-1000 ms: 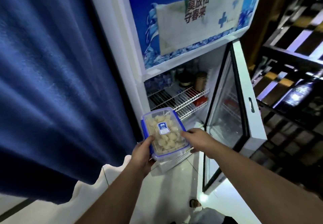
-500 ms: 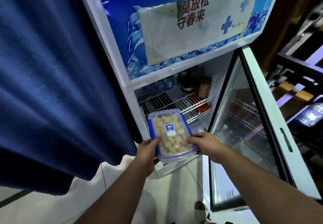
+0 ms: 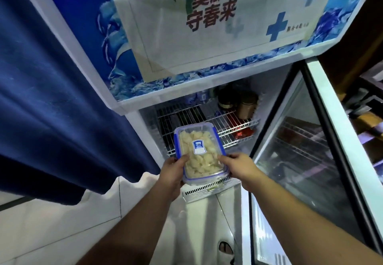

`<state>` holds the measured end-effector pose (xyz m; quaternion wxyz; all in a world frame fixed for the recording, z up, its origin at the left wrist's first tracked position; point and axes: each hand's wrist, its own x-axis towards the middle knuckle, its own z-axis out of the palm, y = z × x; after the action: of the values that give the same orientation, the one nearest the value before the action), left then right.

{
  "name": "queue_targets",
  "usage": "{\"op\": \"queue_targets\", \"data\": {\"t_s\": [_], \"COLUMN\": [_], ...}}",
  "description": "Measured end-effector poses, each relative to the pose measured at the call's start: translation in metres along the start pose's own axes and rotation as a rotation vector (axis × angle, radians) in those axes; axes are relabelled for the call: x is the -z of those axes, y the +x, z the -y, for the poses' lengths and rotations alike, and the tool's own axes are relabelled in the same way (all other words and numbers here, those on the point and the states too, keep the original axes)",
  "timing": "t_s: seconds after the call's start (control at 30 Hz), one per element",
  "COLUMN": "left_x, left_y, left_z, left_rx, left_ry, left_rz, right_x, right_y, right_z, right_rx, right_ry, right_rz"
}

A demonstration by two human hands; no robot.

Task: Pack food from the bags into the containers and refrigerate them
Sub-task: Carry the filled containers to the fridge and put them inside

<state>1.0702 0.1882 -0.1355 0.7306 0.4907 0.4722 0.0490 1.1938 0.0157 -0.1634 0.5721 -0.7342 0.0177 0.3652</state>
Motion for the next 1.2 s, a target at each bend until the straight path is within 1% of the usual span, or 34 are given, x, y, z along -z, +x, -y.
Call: {"op": "queue_targets", "data": {"t_s": [0.07, 0.27, 0.33, 0.43, 0.53, 0.67, 0.83, 0.87, 1.0, 1.07, 1.2], "left_x": [-0.007, -0.016, -0.016, -0.017, -0.018, -0.018, -0.023, -0.025, -0.030, -0.027, -0.025], "left_y": [0.007, 0.042, 0.057, 0.085, 0.113, 0.147, 0.188, 0.194, 0.197, 0.211, 0.228], "left_z": [-0.004, -0.021, -0.024, -0.025, -0.026, -0.024, -0.018, -0.018, -0.024, -0.021, -0.021], "left_rx": [-0.017, -0.059, -0.088, -0.137, -0.179, -0.188, -0.197, -0.210, -0.207, -0.185, -0.155], "left_ry": [-0.005, 0.065, 0.101, 0.169, 0.309, 0.432, 0.626, 0.689, 1.164, 1.345, 1.394], "left_rz": [-0.051, -0.118, -0.149, -0.243, -0.356, -0.377, -0.478, -0.486, -0.411, -0.382, -0.371], "right_x": [0.001, -0.006, -0.012, -0.023, -0.037, -0.058, -0.080, -0.084, -0.099, -0.103, -0.111], "right_y": [0.014, 0.062, 0.082, 0.116, 0.153, 0.183, 0.216, 0.221, 0.239, 0.244, 0.249], "right_z": [0.009, 0.034, 0.038, 0.038, 0.034, 0.034, 0.032, 0.030, 0.027, 0.026, 0.029], "right_rx": [0.026, 0.056, 0.049, 0.023, 0.033, 0.068, 0.100, 0.110, 0.161, 0.178, 0.241], "right_ry": [-0.047, -0.089, -0.106, -0.140, -0.146, -0.132, -0.132, -0.137, -0.154, -0.191, -0.326], "right_rz": [-0.004, -0.026, -0.012, 0.030, 0.044, 0.020, -0.040, -0.049, -0.030, -0.030, -0.018]}}
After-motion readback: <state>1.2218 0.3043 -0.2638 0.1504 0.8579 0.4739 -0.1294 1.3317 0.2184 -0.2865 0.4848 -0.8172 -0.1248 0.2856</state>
